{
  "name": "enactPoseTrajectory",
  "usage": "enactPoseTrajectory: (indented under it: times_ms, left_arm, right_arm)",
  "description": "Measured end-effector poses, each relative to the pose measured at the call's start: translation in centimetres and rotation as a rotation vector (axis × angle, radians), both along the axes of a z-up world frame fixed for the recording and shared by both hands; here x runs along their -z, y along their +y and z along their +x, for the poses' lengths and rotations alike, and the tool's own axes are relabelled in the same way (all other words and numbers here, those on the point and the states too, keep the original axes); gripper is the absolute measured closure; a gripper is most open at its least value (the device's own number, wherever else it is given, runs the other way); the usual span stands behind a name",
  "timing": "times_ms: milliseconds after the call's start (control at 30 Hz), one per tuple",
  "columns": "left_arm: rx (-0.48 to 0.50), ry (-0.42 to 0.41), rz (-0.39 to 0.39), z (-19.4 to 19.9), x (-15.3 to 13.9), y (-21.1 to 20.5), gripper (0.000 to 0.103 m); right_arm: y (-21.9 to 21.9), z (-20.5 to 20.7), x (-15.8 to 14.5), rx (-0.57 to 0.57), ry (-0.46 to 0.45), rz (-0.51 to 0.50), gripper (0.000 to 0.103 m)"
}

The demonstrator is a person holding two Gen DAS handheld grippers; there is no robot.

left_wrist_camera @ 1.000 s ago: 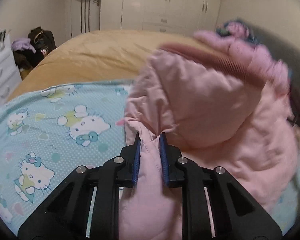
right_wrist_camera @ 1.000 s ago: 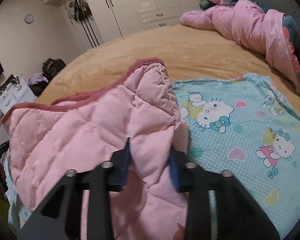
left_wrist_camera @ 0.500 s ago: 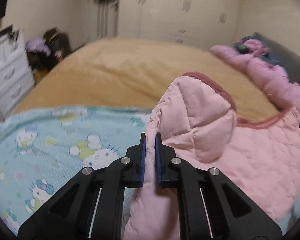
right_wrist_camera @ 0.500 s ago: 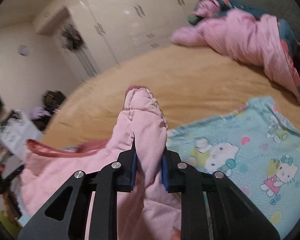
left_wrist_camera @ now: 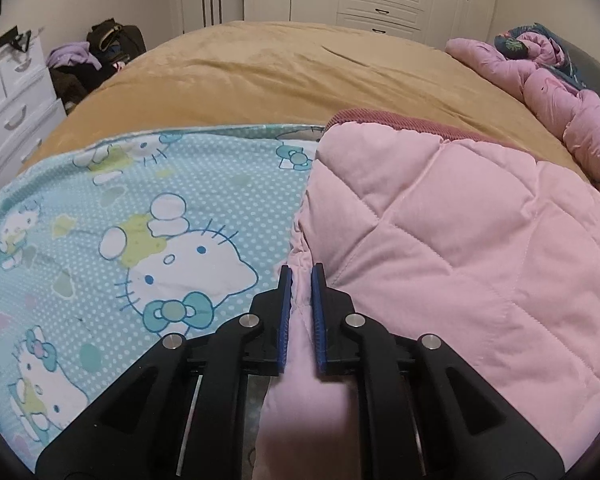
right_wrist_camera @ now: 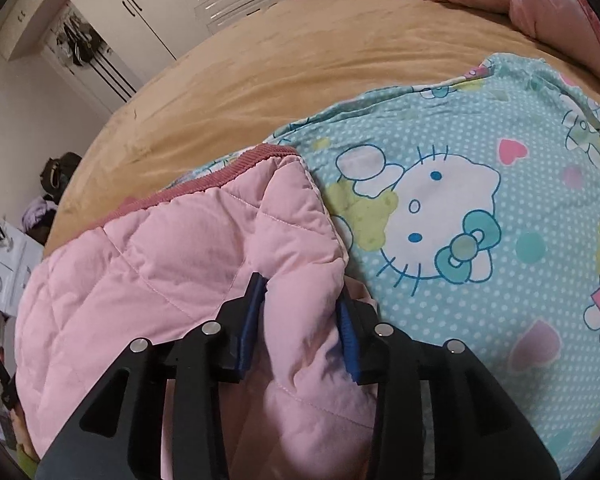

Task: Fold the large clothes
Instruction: 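Grasp the folded jacket edge with both grippers and pull it flat, then open both grippers and release the folded jacket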

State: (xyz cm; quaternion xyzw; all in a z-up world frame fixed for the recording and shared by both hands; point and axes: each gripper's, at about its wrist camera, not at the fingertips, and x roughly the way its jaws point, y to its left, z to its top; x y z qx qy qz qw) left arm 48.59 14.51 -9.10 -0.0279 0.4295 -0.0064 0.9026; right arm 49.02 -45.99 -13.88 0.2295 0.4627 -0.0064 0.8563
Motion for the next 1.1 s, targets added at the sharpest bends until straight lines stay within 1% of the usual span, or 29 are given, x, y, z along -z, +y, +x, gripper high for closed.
enactPoseTrajectory:
  times_ms: [100,133,167,200,233,267,300,333,367,400,433,467,500,533,600,700,733,767,800,833,867,900,933,1000,1033,1100]
  left_arm:
    - [0.003,0.005,-0.005,0.3,0.4,0.3,0.099]
    - [0.003,0.001,-0.009,0.2,0.1,0.3,0.098]
    - [0.000,-0.005,-0.017,0.0,-0.3,0.6,0.094]
    - [-0.006,-0.009,-0.016,-0.1,-0.8,0.8,0.088]
    - [-0.012,-0.015,-0.006,-0.4,-1.4,1.0,0.073]
    - [-0.011,-0.030,-0.006,-0.9,-2.4,1.4,0.060]
    - [-0.007,-0.045,-0.014,-1.3,-3.4,1.6,0.054]
    - [-0.005,-0.075,-0.024,-2.0,-4.9,1.9,0.045]
    - [-0.005,-0.107,-0.016,-2.7,-6.5,2.0,0.038]
    - [-0.006,-0.146,0.002,-3.5,-8.3,1.9,0.034]
    - [-0.003,-0.181,0.021,-4.2,-9.6,1.6,0.027]
    - [0.012,-0.216,0.035,-5.0,-10.8,0.8,0.017]
    - [0.047,-0.242,0.045,-5.8,-12.2,-0.4,0.012]
    - [0.070,-0.250,0.047,-5.9,-12.9,-1.7,0.009]
    - [0.151,-0.241,0.043,-6.6,-13.4,-5.1,0.009]
    - [0.221,-0.203,0.056,-6.7,-12.2,-9.1,0.009]
    - [0.242,-0.188,0.068,-6.6,-11.4,-10.6,0.009]
    - [0.253,-0.166,0.089,-6.5,-10.3,-11.8,0.009]
    - [0.259,-0.132,0.110,-6.1,-8.8,-12.8,0.009]
    - [0.258,-0.087,0.128,-5.7,-7.3,-13.3,0.009]
    - [0.261,-0.051,0.136,-5.4,-6.2,-13.6,0.009]
    - [0.263,0.000,0.123,-4.8,-4.3,-13.7,0.009]
    - [0.253,0.023,0.088,-4.4,-3.1,-13.3,0.008]
    - [0.242,0.026,0.025,-4.2,-1.6,-12.4,0.008]
    - [0.239,0.024,0.012,-4.2,-1.4,-12.2,0.008]
    - [0.239,0.023,0.024,-4.2,-1.0,-12.3,0.008]
  right_arm:
    - [0.2,0.1,0.0,0.005,-0.003,-0.003,0.069]
    - [0.1,0.1,-0.2,0.007,-0.005,0.003,0.066]
    - [0.4,0.0,-0.5,0.013,-0.006,-0.002,0.063]
    - [0.4,-0.3,-1.1,0.019,-0.008,-0.011,0.057]
    - [0.3,-0.8,-1.4,0.022,-0.011,-0.024,0.053]
    - [0.3,-1.3,-2.3,0.024,-0.025,-0.040,0.045]
    - [0.3,-1.9,-3.4,0.013,-0.054,-0.038,0.044]
    - [0.2,-2.8,-4.8,0.006,-0.099,-0.030,0.043]
    - [0.3,-3.6,-6.0,0.002,-0.139,-0.030,0.040]
    - [0.5,-4.4,-7.2,-0.011,-0.177,-0.026,0.035]
    - [1.3,-5.5,-9.2,-0.050,-0.244,-0.016,0.031]
    - [2.0,-6.0,-10.2,-0.077,-0.269,-0.015,0.025]
    - [3.3,-6.9,-11.5,-0.129,-0.296,-0.012,0.019]
    - [4.7,-7.6,-12.4,-0.181,-0.314,-0.015,0.017]
    - [7.6,-8.2,-13.2,-0.265,-0.315,-0.033,0.012]
    - [12.0,-8.4,-12.9,-0.386,-0.271,-0.088,0.011]
    - [14.0,-8.3,-12.2,-0.437,-0.248,-0.127,0.011]
    - [15.2,-8.2,-11.6,-0.459,-0.226,-0.154,0.011]
    - [16.6,-7.8,-10.4,-0.482,-0.176,-0.190,0.011]
    - [17.4,-7.4,-9.0,-0.496,-0.114,-0.219,0.011]
    - [17.9,-7.1,-7.7,-0.505,-0.069,-0.233,0.008]
    - [18.3,-6.7,-5.9,-0.512,-0.025,-0.251,0.004]
    - [18.7,-6.6,-4.9,-0.520,-0.016,-0.262,0.004]
    - [18.9,-6.6,-4.3,-0.518,-0.024,-0.271,0.004]
    - [19.0,-6.7,-4.2,-0.518,-0.026,-0.278,0.004]
    - [19.2,-6.6,-4.0,-0.519,-0.023,-0.288,0.004]
